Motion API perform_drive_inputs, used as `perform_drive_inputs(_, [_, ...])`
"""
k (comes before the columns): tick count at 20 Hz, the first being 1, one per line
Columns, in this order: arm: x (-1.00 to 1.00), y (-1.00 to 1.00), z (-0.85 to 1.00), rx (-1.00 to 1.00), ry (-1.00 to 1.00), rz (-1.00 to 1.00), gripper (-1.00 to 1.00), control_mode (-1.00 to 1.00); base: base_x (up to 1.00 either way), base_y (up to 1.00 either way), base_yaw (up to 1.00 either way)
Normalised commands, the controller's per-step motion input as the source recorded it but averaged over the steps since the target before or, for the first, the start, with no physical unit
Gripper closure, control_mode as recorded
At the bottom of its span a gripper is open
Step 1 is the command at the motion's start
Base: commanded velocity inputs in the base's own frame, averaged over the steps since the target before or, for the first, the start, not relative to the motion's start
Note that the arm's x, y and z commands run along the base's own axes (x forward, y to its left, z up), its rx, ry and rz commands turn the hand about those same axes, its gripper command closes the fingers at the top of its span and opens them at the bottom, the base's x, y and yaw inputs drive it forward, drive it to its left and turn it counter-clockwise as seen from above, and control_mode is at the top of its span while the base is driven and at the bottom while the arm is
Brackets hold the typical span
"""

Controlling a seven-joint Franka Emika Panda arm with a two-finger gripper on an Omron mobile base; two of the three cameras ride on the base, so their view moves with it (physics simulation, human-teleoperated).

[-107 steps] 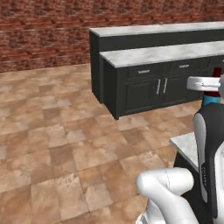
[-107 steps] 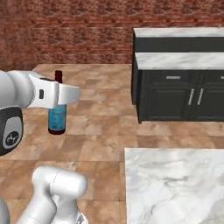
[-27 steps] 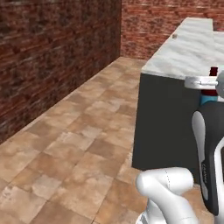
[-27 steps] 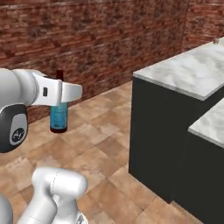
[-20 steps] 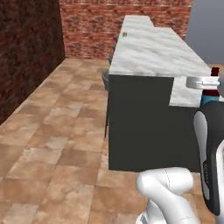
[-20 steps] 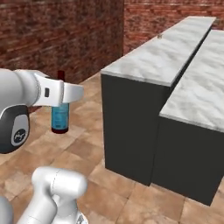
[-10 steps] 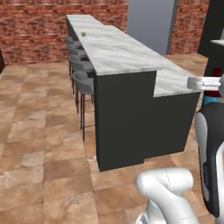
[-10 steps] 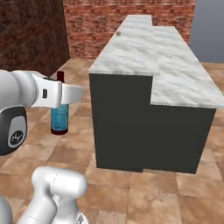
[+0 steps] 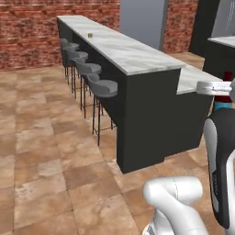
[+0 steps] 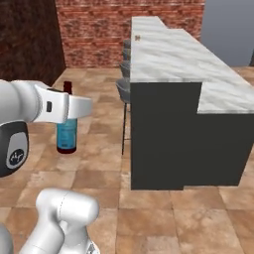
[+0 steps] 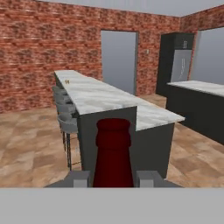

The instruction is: Get the candle and the beer from the cabinet and move them to the dining counter.

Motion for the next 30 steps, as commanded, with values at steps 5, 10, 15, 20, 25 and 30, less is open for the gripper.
perform_drive_inputs(5, [0.00,0.00,0.00,0.00,0.00,0.00,1.00,1.00,0.00,1.00,-0.45])
perform_drive_inputs(10, [0.00,0.00,0.00,0.00,0.00,0.00,1.00,1.00,0.00,1.00,-0.53])
perform_drive_inputs(15, [0.00,0.00,0.00,0.00,0.00,0.00,1.00,1.00,0.10,1.00,-0.51])
perform_drive_inputs(20, [0.00,0.00,0.00,0.00,0.00,0.00,1.00,1.00,0.22,1.00,-0.50])
perform_drive_inputs(25, [0.00,0.00,0.00,0.00,0.00,0.00,1.00,1.00,0.37,1.00,-0.52])
perform_drive_inputs(30, [0.00,0.00,0.00,0.00,0.00,0.00,1.00,1.00,0.48,1.00,-0.53])
